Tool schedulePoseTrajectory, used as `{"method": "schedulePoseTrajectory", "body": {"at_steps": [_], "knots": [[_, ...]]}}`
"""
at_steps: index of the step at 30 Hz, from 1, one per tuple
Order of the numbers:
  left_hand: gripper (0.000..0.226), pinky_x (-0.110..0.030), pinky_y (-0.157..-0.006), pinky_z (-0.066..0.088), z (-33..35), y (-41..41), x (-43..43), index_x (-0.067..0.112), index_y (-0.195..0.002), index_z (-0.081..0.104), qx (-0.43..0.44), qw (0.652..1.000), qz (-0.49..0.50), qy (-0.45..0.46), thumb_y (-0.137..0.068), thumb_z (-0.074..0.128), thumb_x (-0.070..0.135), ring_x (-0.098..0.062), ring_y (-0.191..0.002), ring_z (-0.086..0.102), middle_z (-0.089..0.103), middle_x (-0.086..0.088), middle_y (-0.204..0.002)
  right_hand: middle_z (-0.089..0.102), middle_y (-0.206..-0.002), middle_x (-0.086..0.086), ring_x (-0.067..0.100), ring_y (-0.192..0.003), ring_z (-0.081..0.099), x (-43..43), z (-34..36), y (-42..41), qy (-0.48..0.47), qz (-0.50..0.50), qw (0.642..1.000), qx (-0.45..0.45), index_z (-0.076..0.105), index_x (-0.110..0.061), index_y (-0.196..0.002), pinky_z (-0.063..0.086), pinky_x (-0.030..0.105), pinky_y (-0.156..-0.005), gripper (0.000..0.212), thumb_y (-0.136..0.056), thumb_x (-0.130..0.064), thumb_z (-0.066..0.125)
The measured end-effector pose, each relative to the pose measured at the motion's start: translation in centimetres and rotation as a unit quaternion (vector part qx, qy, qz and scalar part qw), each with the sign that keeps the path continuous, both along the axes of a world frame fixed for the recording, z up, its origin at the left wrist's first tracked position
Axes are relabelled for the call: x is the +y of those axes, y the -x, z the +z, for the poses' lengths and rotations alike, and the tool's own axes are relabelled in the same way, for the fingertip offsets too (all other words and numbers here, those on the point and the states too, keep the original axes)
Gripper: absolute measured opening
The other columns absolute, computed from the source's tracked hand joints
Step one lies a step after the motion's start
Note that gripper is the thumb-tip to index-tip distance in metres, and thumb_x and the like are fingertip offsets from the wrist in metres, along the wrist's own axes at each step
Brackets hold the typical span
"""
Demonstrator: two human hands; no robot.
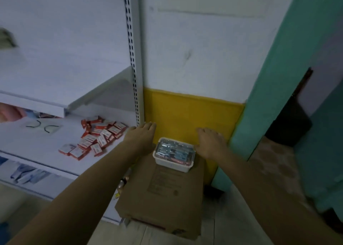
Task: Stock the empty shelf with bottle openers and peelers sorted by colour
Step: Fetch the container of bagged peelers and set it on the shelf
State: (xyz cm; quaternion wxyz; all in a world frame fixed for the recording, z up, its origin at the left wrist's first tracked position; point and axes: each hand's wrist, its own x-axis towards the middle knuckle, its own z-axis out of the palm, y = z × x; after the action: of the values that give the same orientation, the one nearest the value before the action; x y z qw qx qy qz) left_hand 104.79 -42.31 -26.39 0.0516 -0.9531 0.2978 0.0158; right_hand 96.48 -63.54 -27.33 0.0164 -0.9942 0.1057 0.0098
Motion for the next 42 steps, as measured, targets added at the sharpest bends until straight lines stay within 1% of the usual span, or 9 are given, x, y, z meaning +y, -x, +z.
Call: {"method": "schedulePoseTrajectory", "body": {"at_steps": [6, 12, 15, 19, 24, 28, 32, 35, 42], "knots": [[0.072, -0.045, -0.109, 0.028, -8.2, -12.2, -3.2, 0.010, -0.149, 0.009, 0.095, 0.995, -0.010, 0.000, -0.095, 0.042, 0.044, -0.028, -0.140, 0.026, 0.017, -0.011, -0.156, 0.054, -0.117, 0.012, 0.028, -0.104, 0.053, -3.3, -8.7, -9.2, -0.079, -0.077, 0.993, 0.040, 0.046, -0.011, -0.120, 0.037, 0.032, -0.071, 0.039, -0.092, -0.038, 0.052], [0.060, -0.042, -0.096, 0.041, -19.9, -20.6, -5.6, -0.003, -0.141, 0.027, 0.248, 0.967, 0.029, 0.052, -0.095, 0.049, 0.030, -0.037, -0.122, 0.046, 0.041, -0.024, -0.139, 0.063, -0.110, 0.011, 0.027, -0.097, 0.060, -5.7, -19.5, -15.0, -0.262, -0.175, 0.946, 0.075, 0.057, -0.011, -0.114, 0.053, 0.036, -0.078, 0.028, -0.094, -0.030, 0.052], [0.069, -0.040, -0.107, 0.032, -25.2, -22.1, -6.6, -0.004, -0.147, 0.011, 0.337, 0.938, 0.072, 0.042, -0.098, 0.046, 0.030, -0.037, -0.135, 0.031, 0.023, -0.025, -0.151, 0.055, -0.125, 0.008, 0.023, -0.112, 0.054, -7.1, -23.9, -15.2, -0.353, -0.185, 0.915, 0.054, 0.048, -0.012, -0.129, 0.046, 0.032, -0.094, 0.035, -0.096, -0.020, 0.053], [0.053, -0.035, -0.103, 0.031, -30.8, -24.5, -8.6, -0.004, -0.142, 0.025, 0.383, 0.904, 0.173, 0.084, -0.099, 0.043, 0.021, -0.035, -0.133, 0.033, 0.030, -0.024, -0.148, 0.054, -0.127, 0.020, 0.032, -0.114, 0.051, -9.9, -29.0, -15.6, -0.379, -0.296, 0.869, 0.120, 0.049, 0.000, -0.130, 0.038, 0.018, -0.076, 0.035, -0.098, -0.013, 0.049], [0.023, -0.032, -0.068, 0.036, -36.2, -27.2, -10.8, 0.001, -0.078, 0.052, 0.453, 0.797, 0.323, 0.236, -0.095, 0.049, 0.016, -0.024, -0.067, 0.045, 0.048, -0.016, -0.075, 0.063, -0.101, 0.016, 0.013, -0.070, 0.052, -12.3, -32.9, -18.9, -0.503, -0.393, 0.762, 0.111, 0.062, 0.001, -0.101, 0.039, 0.006, -0.048, 0.015, -0.093, -0.010, 0.056], [0.023, -0.037, -0.080, 0.047, -37.8, -27.6, -11.4, 0.002, -0.111, 0.057, 0.511, 0.675, 0.392, 0.360, -0.095, 0.051, 0.018, -0.028, -0.080, 0.057, 0.058, -0.017, -0.098, 0.062, -0.096, 0.012, 0.022, -0.077, 0.057, -12.1, -34.6, -21.2, -0.609, -0.455, 0.645, 0.082, 0.062, -0.001, -0.105, 0.051, 0.029, -0.070, 0.017, -0.093, -0.011, 0.055], [0.029, -0.039, -0.077, 0.047, -37.1, -26.8, -11.5, 0.001, -0.114, 0.056, 0.533, 0.610, 0.416, 0.413, -0.097, 0.050, 0.024, -0.029, -0.080, 0.056, 0.058, -0.017, -0.092, 0.060, -0.078, 0.007, 0.022, -0.071, 0.057, -11.8, -35.4, -21.0, -0.618, -0.478, 0.617, 0.096, 0.058, -0.006, -0.083, 0.049, 0.040, -0.084, 0.011, -0.092, -0.013, 0.055], [0.038, -0.031, -0.064, 0.048, -35.5, -25.3, -11.4, 0.006, -0.094, 0.059, 0.548, 0.583, 0.409, 0.439, -0.100, 0.038, 0.037, -0.020, -0.066, 0.055, 0.057, -0.010, -0.073, 0.060, -0.075, 0.004, 0.021, -0.072, 0.057, -11.6, -35.1, -19.6, -0.615, -0.478, 0.622, 0.080, 0.056, -0.016, -0.076, 0.052, 0.036, -0.072, 0.014, -0.090, -0.014, 0.059], [0.032, -0.039, -0.070, 0.043, -28.3, -21.6, -11.6, 0.008, -0.075, 0.052, 0.555, 0.674, 0.362, 0.326, -0.101, 0.043, 0.024, -0.024, -0.066, 0.047, 0.048, -0.011, -0.074, 0.051, -0.083, 0.010, 0.020, -0.069, 0.050, -9.8, -29.6, -13.9, -0.570, -0.543, 0.613, -0.058, 0.054, -0.005, -0.082, 0.043, 0.020, -0.054, 0.015, -0.094, -0.011, 0.049]]}}
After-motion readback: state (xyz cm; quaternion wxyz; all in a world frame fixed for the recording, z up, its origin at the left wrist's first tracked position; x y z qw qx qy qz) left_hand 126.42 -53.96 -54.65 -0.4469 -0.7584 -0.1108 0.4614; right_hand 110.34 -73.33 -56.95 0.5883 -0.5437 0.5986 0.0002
